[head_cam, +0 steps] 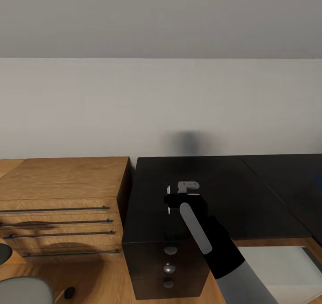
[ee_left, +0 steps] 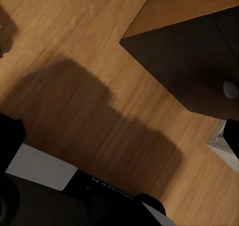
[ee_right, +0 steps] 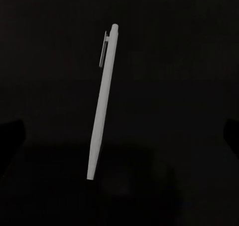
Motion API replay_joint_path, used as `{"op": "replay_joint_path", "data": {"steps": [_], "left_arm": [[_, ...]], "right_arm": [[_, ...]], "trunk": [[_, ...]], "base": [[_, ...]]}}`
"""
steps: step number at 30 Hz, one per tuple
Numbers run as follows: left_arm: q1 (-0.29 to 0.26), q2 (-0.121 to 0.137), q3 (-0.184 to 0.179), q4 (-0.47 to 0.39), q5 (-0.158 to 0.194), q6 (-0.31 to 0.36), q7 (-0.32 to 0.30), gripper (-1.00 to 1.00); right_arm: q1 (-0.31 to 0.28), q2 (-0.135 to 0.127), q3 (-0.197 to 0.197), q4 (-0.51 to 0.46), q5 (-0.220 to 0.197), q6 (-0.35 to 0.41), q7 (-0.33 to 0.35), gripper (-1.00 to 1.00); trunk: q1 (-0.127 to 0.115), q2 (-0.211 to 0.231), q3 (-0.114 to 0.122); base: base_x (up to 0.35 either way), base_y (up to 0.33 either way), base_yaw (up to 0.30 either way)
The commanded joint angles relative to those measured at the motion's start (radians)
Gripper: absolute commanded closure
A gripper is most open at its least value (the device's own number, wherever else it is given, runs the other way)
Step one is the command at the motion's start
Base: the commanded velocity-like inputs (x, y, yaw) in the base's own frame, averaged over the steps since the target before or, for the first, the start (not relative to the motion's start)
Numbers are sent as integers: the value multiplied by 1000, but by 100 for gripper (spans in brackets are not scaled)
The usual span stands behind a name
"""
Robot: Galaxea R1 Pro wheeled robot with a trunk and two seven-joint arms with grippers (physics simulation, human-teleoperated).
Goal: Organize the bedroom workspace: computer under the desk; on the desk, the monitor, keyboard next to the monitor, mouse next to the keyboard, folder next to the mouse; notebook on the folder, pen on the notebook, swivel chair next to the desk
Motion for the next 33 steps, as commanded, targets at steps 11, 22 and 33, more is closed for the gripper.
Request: {"op": "replay_joint_path", "data": {"steps": [11, 22, 33], "left_arm": [[5, 0, 3, 0, 6, 6, -1, -100], [87, -1, 45, 2, 17, -107, -8, -100], [108, -27, 104, 2, 15, -120, -7, -100]], "right_arm": [[-25, 8, 7, 84, 12, -26, -15, -100], [-48, 6, 8, 144, 25, -43, -11, -100], [-48, 3, 7, 146, 25, -84, -5, -100]], "trunk": [[0, 0, -1], [0, 0, -1], [0, 0, -1]], "base": [[9, 0, 0], [0, 0, 0], [34, 26, 0]]}}
